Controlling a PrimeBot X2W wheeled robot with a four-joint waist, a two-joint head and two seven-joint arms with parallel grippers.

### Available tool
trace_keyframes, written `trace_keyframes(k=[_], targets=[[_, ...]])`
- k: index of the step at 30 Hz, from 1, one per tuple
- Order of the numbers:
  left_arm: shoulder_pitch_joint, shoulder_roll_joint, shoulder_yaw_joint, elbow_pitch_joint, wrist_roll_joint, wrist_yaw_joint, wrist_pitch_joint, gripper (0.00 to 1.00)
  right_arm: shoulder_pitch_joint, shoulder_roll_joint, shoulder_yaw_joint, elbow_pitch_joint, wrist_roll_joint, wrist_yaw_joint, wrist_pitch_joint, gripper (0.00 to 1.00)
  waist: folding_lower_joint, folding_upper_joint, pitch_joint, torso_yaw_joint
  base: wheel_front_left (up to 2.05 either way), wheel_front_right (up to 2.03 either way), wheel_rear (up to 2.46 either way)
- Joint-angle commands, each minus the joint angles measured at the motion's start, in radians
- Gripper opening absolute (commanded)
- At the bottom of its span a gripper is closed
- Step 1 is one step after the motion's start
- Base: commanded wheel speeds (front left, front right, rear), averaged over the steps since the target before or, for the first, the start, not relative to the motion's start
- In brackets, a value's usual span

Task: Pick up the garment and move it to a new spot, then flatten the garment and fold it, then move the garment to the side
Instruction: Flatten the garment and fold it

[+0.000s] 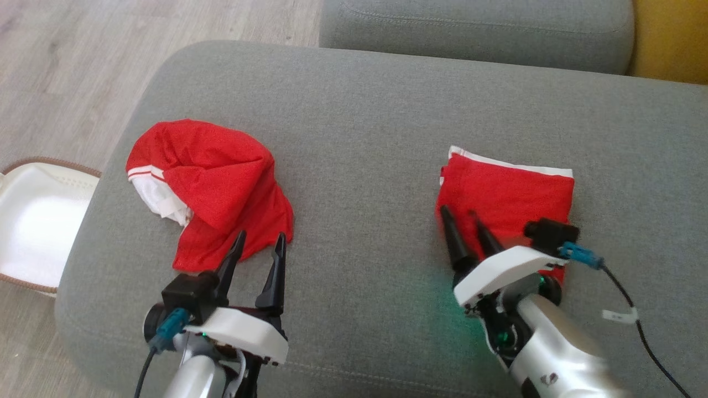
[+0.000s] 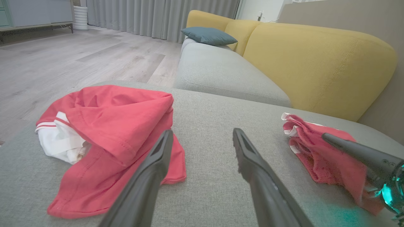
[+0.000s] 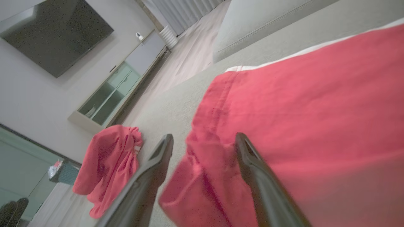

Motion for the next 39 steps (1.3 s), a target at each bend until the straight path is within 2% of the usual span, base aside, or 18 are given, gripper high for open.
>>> trace_keyframes(k=[1, 6, 11, 20, 23, 29, 33, 39], targets=[[-0.043, 0.005, 0.028, -0.037, -0.006, 0.005, -0.008, 1.0, -0.037, 0.007, 0.042, -0.019, 0.001, 0.007, -0.002, 1.0, 0.0, 0.0, 0.002, 0.002, 0.0, 0.0, 0.0], [-0.051, 0.005, 0.015, -0.033, -0.013, 0.009, -0.008, 1.0, -0.044, 0.007, 0.131, 0.042, 0.035, 0.007, 0.054, 1.0, 0.0, 0.0, 0.003, 0.01, 0.0, 0.0, 0.0], [-0.057, 0.005, 0.011, -0.031, -0.02, 0.013, -0.008, 1.0, -0.064, 0.007, 0.176, 0.106, 0.064, 0.007, 0.072, 1.0, 0.0, 0.0, -0.002, 0.016, 0.0, 0.0, 0.0], [-0.052, 0.005, 0.026, -0.04, -0.024, 0.022, -0.008, 1.0, -0.114, 0.007, 0.182, 0.126, 0.099, 0.007, 0.01, 1.0, 0.0, 0.0, -0.016, -0.017, 0.0, 0.0, 0.0], [-0.055, 0.005, 0.032, -0.051, -0.026, 0.023, -0.008, 1.0, -0.143, 0.007, 0.165, 0.133, 0.064, 0.007, -0.022, 1.0, 0.0, 0.0, -0.023, -0.04, 0.0, 0.0, 0.0], [-0.059, 0.005, 0.048, -0.087, -0.033, 0.027, -0.008, 1.0, -0.19, -0.025, 0.045, 0.132, -0.09, 0.007, -0.056, 1.0, 0.0, 0.0, -0.037, -0.088, 0.0, 0.0, 0.0], [-0.067, 0.005, 0.053, -0.114, -0.034, 0.028, -0.008, 1.0, -0.157, -0.071, -0.126, 0.029, -0.282, 0.007, -0.057, 1.0, 0.0, 0.0, -0.039, -0.117, 0.0, 0.0, 0.0], [-0.078, 0.005, 0.045, -0.131, -0.038, 0.025, -0.008, 1.0, 0.025, -0.037, -0.387, -0.179, -0.588, 0.007, -0.058, 1.0, 0.0, 0.0, -0.035, -0.151, 0.0, 0.0, 0.0]])
